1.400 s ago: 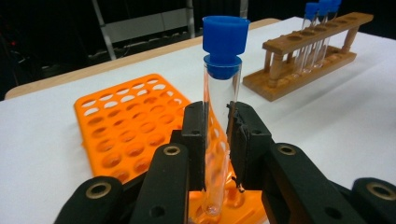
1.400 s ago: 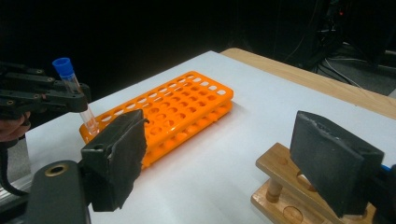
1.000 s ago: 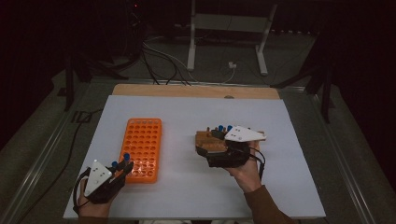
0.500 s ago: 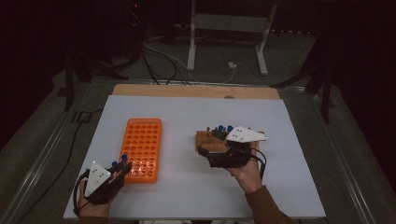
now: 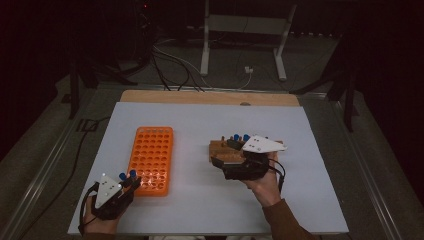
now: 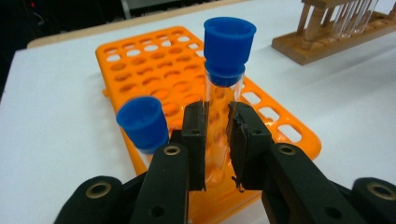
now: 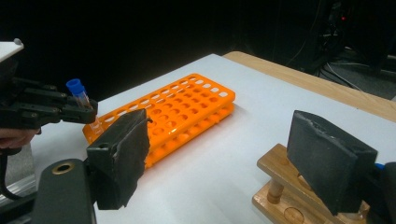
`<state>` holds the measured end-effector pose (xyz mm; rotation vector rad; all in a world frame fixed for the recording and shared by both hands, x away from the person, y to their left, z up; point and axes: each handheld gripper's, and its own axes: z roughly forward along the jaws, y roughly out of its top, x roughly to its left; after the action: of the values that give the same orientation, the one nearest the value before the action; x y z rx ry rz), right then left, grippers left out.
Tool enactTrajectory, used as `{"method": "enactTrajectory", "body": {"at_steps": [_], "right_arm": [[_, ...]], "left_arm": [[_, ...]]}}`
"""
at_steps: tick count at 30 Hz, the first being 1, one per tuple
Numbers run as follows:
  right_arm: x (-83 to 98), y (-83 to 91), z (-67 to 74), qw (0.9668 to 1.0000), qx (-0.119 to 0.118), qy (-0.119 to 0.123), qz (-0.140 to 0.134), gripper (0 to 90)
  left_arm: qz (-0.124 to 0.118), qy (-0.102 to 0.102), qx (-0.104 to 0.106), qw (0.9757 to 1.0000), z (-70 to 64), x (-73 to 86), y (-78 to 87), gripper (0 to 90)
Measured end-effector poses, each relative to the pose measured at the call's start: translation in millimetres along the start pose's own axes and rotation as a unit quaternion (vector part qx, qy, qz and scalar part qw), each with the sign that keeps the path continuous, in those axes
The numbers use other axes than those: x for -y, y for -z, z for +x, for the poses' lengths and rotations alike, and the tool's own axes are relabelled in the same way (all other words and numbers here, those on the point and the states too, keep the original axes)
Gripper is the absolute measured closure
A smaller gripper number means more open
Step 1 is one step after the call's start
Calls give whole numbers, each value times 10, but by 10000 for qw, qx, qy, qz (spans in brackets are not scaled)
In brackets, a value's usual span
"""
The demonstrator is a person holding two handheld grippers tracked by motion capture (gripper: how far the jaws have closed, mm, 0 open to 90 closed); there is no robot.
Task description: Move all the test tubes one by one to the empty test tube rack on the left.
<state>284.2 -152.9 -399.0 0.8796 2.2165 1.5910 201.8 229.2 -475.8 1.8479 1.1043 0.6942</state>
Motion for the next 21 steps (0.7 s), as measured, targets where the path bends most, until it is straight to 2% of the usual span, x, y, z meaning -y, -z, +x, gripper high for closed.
{"method": "enactTrajectory", "body": {"at_steps": [6,11,21], "right_arm": [[-4,-7,5,10000,-13,11,-4,213],[-4,-23,13,10000,-21,16,7,214],[1,-17,15,10000,-33,25,-22,219]], "left_arm": [[225,-13,7,9997,-5,26,-42,774],[279,11,6,9996,-6,31,-58,774],[495,22,-193,9986,-57,48,-118,777]]}}
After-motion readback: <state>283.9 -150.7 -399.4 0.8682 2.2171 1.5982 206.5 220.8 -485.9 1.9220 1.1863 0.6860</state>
